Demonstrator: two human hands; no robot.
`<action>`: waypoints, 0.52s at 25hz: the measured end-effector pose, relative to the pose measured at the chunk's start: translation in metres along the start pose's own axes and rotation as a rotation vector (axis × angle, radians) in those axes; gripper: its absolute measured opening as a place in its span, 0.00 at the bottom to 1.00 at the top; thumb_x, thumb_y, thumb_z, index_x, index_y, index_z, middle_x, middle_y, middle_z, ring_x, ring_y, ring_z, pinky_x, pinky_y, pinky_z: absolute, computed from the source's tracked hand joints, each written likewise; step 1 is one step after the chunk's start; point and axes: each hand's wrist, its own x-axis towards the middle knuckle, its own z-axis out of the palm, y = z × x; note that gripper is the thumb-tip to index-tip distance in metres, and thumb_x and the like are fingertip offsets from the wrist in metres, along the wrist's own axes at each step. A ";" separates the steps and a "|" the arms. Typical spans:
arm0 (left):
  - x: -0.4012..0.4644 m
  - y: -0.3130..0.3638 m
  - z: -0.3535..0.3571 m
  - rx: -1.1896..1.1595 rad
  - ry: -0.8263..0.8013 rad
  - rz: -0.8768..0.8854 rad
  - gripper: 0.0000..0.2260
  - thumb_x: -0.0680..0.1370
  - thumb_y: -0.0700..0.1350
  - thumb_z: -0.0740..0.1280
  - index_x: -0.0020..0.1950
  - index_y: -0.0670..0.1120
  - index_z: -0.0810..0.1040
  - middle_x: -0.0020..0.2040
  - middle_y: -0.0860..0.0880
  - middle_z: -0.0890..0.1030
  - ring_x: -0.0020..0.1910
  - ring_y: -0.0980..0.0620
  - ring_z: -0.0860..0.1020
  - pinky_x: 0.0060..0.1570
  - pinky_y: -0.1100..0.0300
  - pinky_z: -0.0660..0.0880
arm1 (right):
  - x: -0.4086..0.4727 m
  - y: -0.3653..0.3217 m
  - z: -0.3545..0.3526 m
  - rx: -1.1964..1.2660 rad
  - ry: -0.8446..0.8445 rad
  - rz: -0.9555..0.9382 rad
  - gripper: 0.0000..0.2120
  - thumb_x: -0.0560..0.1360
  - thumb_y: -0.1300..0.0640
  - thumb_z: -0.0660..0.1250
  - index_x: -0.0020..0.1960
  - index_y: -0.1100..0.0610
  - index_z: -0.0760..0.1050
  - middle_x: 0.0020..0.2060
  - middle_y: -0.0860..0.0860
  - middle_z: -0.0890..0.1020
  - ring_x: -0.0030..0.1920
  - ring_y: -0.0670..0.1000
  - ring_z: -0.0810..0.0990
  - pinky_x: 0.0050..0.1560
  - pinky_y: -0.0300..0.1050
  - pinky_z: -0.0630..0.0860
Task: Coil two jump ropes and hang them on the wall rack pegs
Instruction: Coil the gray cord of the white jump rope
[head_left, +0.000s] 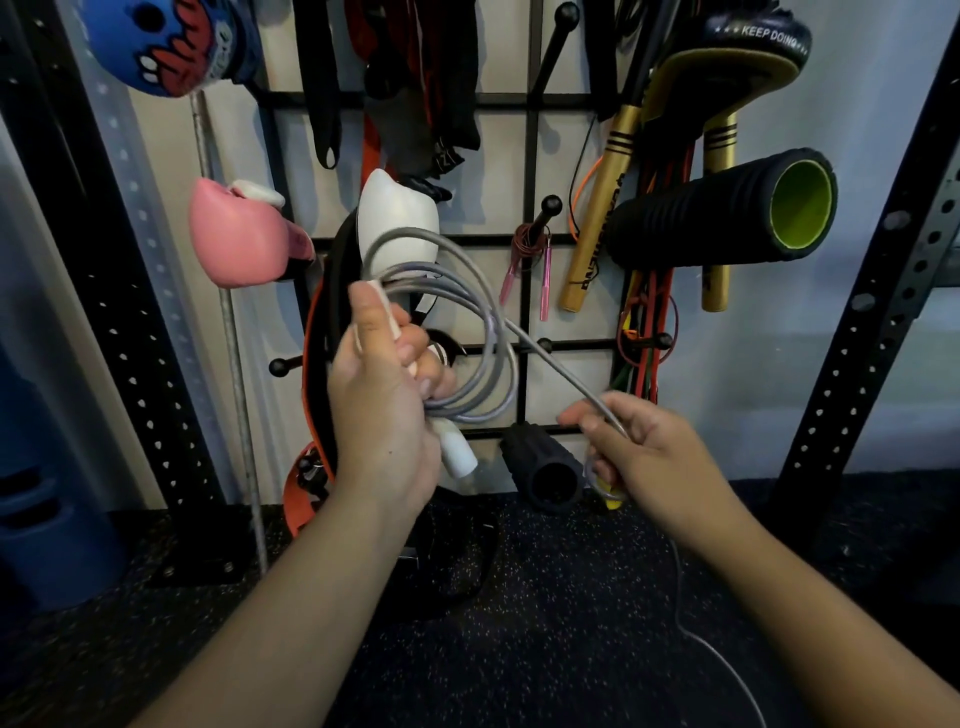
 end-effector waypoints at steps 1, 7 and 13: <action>-0.001 0.000 0.001 -0.044 0.028 0.013 0.18 0.85 0.59 0.58 0.41 0.48 0.69 0.28 0.54 0.63 0.24 0.57 0.60 0.26 0.63 0.63 | -0.002 -0.001 0.003 0.084 -0.033 0.052 0.11 0.85 0.58 0.61 0.54 0.53 0.83 0.29 0.49 0.71 0.30 0.47 0.71 0.34 0.37 0.68; -0.021 -0.009 0.020 -0.187 0.087 -0.043 0.18 0.84 0.59 0.57 0.43 0.47 0.68 0.28 0.54 0.63 0.25 0.56 0.64 0.29 0.63 0.71 | -0.017 -0.027 0.034 0.147 -0.191 0.075 0.19 0.73 0.33 0.62 0.58 0.41 0.78 0.38 0.35 0.83 0.38 0.31 0.80 0.40 0.28 0.74; -0.046 -0.026 0.021 0.138 -0.067 0.008 0.19 0.76 0.64 0.60 0.41 0.48 0.72 0.34 0.54 0.73 0.36 0.56 0.77 0.49 0.49 0.82 | -0.025 -0.033 0.055 0.401 0.026 -0.045 0.19 0.73 0.45 0.70 0.54 0.59 0.82 0.39 0.49 0.86 0.40 0.43 0.84 0.42 0.38 0.80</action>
